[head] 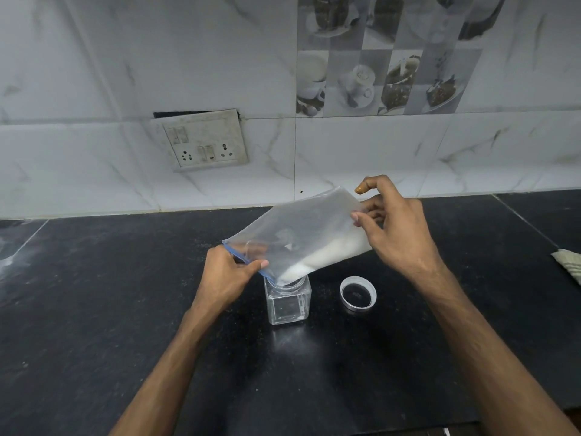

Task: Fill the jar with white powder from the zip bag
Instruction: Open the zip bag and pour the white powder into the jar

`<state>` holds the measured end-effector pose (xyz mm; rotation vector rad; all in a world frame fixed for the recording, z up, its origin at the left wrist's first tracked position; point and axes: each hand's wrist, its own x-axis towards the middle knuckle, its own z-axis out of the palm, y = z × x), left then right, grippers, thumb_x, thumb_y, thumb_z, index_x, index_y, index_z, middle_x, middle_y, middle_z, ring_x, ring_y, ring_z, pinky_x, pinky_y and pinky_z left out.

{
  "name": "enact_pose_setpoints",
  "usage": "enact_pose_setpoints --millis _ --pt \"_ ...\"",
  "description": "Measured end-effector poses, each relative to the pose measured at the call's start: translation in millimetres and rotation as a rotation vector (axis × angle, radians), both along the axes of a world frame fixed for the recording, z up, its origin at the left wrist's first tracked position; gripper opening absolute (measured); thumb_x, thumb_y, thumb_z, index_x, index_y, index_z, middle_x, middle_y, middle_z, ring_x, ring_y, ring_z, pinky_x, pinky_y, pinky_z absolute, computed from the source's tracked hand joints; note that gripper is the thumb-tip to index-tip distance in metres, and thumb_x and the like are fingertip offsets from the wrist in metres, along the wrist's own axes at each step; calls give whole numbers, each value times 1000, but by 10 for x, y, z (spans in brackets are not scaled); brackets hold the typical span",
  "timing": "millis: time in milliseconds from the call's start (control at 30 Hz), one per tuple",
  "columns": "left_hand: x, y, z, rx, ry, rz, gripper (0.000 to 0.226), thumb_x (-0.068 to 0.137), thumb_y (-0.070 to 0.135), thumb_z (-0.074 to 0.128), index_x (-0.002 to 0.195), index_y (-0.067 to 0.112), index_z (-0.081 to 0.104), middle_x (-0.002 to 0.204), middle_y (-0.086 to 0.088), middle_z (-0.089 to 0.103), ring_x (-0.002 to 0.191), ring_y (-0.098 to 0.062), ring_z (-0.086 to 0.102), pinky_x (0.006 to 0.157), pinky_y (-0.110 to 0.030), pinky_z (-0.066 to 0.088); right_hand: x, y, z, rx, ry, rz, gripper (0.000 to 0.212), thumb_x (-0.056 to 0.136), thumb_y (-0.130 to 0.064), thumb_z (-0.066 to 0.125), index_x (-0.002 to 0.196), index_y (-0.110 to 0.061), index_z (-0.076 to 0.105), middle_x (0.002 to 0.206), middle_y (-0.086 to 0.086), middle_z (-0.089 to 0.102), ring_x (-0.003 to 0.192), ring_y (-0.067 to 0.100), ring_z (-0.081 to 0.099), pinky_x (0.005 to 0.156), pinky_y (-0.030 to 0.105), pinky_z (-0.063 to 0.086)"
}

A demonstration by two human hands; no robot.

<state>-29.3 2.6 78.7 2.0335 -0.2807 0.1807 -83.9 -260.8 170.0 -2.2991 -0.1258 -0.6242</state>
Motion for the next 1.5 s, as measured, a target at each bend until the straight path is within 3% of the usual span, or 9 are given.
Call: enact_pose_setpoints --millis 167,467,667,967,1167,1267,1500 --pt "-2 0 1 -1 9 -6 25 76 11 81 98 21 77 98 10 75 88 3 70 78 -18 58 -12 -1 5 2 -11 -6 34 89 -7 69 114 -21 52 82 0 72 78 7 68 72 5 47" --pt "2 -12 0 -11 0 -4 25 75 9 82 97 18 78 94 14 72 81 17 65 71 -6 53 -7 -10 16 6 -32 -9 33 88 -7 70 114 -18 53 82 -1 72 77 1 69 72 3 48" --pt "17 3 -15 6 -9 -9 28 73 10 83 98 22 77 98 12 74 89 6 69 74 -12 56 -5 -1 1 0 -29 6 31 89 -6 69 112 -20 53 81 -1 72 75 4 69 72 7 49" --pt "3 1 -13 21 13 -35 34 72 13 84 104 22 77 101 14 74 89 10 67 76 -10 54 3 -5 5 -3 -32 10 30 89 -6 68 112 -20 54 82 0 72 75 5 69 73 6 49" --pt "-1 -21 -6 22 29 -23 33 73 11 84 103 22 76 98 19 70 82 22 61 72 -2 49 9 -11 12 0 -46 1 30 88 -7 69 111 -19 55 81 -2 71 74 2 68 73 6 49" --pt "-26 -39 -7 9 40 -24 35 73 10 83 105 22 75 96 19 70 80 19 63 69 -4 50 8 -7 13 -12 -38 9 29 89 -7 69 111 -20 55 81 -3 71 74 5 69 74 12 52" --pt "-24 -41 -12 14 35 -18 35 73 9 83 105 23 75 95 19 70 83 17 64 69 -4 50 4 -9 -14 -11 -35 10 29 89 -6 69 112 -18 56 81 -1 71 74 3 69 72 8 50"
